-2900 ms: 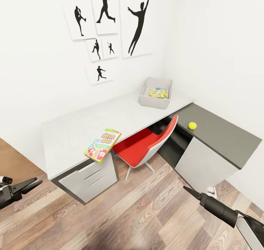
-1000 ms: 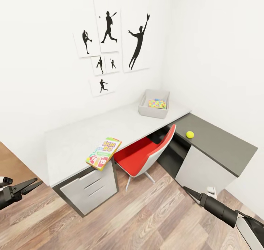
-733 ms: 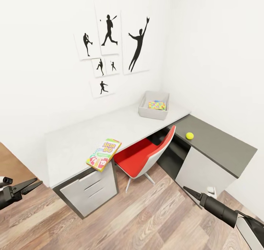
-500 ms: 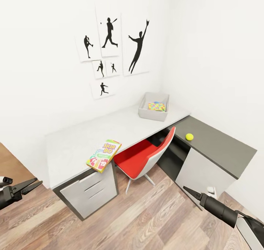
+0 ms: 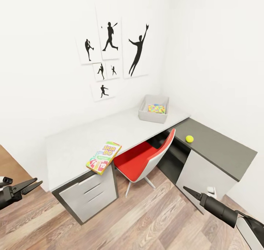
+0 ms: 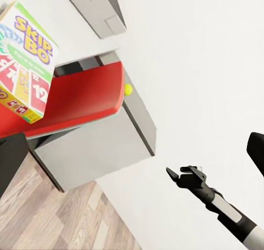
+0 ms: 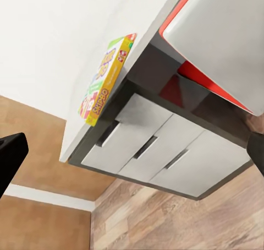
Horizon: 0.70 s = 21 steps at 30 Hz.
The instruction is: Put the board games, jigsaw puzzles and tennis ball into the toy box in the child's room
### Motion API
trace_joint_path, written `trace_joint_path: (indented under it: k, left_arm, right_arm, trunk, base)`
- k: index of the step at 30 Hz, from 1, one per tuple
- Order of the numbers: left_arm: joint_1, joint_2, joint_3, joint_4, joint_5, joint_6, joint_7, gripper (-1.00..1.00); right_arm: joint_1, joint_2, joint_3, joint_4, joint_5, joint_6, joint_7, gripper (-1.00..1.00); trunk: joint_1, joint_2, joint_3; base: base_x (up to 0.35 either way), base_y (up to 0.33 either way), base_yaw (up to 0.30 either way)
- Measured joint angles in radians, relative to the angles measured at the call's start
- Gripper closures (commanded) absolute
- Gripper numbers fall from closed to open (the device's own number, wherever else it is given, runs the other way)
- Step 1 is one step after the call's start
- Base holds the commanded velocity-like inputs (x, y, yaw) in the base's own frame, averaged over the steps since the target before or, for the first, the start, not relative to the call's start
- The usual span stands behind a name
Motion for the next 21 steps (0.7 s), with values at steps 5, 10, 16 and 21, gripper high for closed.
trace_joint_path:
  k: [5, 10, 16, 21]
  left_arm:
    - [0.0, 0.0, 0.0, 0.0, -0.001, 0.0, 0.0, -1.0]
    - [0.0, 0.0, -0.001, 0.0, -0.001, 0.002, 0.0, -1.0]
    - [0.0, 0.0, -0.001, 0.0, -0.001, 0.004, 0.0, -1.0]
    - [0.0, 0.001, 0.0, 0.0, -0.001, 0.005, 0.0, -1.0]
  right_arm:
    - [0.0, 0.0, 0.0, 0.0, 0.001, 0.0, 0.0, -1.0]
    - [0.0, 0.0, 0.0, 0.0, 0.0, 0.0, 0.0, -1.0]
    - [0.0, 0.0, 0.0, 0.0, 0.0, 0.001, 0.0, -1.0]
    - [0.0, 0.0, 0.0, 0.0, -0.001, 0.001, 0.001, -1.0]
  trunk:
    - [0.019, -0.035, -0.007]
    - [0.038, -0.07, -0.015]
    - [0.061, -0.112, -0.024]
    - [0.081, -0.147, -0.031]
  base:
    - [0.0, 0.0, 0.0]
    - [0.0, 0.0, 0.0]
    - [0.0, 0.0, 0.0]
    - [0.0, 0.0, 0.0]
